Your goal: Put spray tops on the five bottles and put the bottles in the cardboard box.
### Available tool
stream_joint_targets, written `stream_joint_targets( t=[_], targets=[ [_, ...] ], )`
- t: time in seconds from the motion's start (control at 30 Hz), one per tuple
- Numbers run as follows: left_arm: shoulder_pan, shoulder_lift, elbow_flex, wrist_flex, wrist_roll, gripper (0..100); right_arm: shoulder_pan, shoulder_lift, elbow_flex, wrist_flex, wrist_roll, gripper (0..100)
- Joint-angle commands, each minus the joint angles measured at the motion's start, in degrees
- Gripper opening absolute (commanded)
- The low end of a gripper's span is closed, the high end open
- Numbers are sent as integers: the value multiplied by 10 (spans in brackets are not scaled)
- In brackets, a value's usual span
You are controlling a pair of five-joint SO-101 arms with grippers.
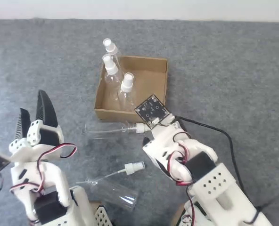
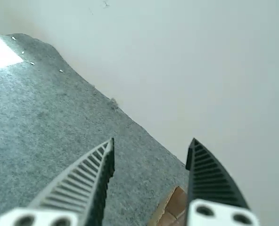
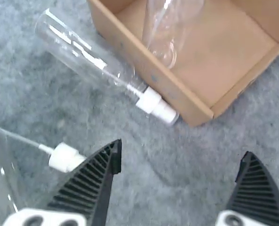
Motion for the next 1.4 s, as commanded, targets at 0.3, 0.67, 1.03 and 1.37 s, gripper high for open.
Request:
stream_joint_targets(
  t=[0.3,0.67,1.03,1.37],
  targets=[
    [-25,-6,9,-48,7,231,-135,-90,-7,96,5,342],
    [-31,-6,7,-49,7,231,-300,-90,-6,90,-23,341],
    [-55,-6,13,-69,7,231,-366,53,32,-44,-47,340],
    [-55,-6,12,-69,7,231,-379,239,-37,-59,-47,340]
  ],
)
